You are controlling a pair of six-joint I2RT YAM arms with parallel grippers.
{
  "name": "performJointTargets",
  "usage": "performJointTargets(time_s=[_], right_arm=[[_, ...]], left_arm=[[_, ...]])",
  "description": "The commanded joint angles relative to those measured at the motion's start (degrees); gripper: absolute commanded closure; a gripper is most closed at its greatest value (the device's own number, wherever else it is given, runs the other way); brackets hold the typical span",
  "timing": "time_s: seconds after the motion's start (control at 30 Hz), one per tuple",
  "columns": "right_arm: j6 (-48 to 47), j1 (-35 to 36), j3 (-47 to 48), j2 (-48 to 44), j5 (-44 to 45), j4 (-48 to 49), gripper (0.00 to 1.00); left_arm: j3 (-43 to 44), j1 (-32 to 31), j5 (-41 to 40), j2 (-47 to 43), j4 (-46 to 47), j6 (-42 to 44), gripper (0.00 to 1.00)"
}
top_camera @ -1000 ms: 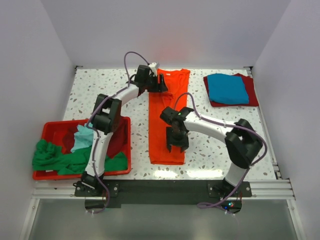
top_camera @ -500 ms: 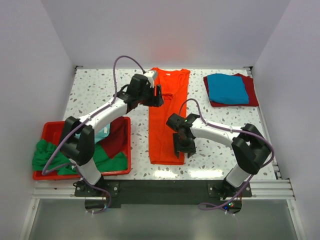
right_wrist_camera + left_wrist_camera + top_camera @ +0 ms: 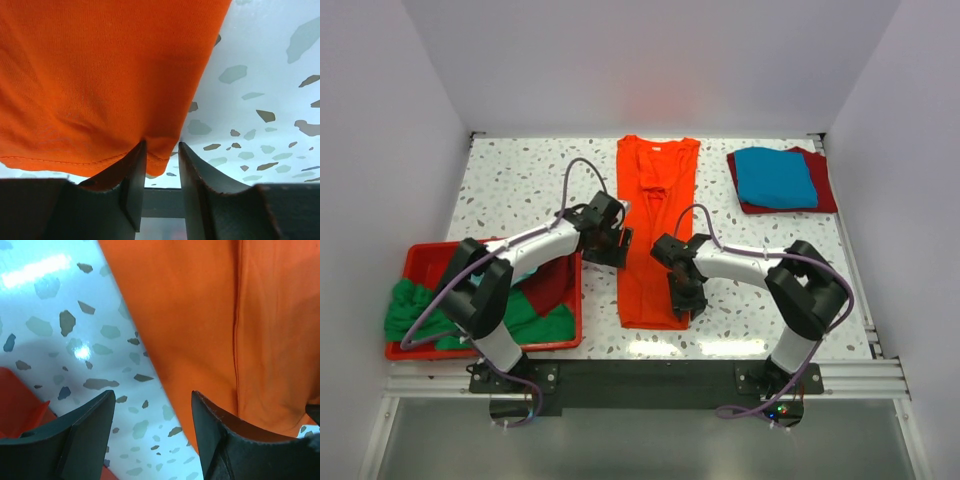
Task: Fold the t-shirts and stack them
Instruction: Fold the tshirt
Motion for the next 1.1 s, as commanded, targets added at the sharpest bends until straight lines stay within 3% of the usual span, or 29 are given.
performJointTargets(time_s=[0.0,0.27,0.67,1.07], right_arm=[[0.1,0.0,-1.0,-1.3,-0.3,-0.2,0.65],[0.6,0.0,-2.8,-2.8,-1.6,-0.6,0.73],[0.7,0.0,-4.2,-5.0,-3.7,0.3,0.66],[1.8,0.0,-4.5,-7.9,-3.9,0.9,0.56]], left_arm=[[-1.5,-0.4,1.3,-3.0,-3.5,-0.8,0.33],[-8.5,-2.5,8.3,-7.1,-3.0,-4.4,0.37],[-18.9,-5.0,18.6,-14.5,1.9,-12.6,0.35],[-21.4,-8.0,18.5,-13.7,5.2,-15.2,0.34]])
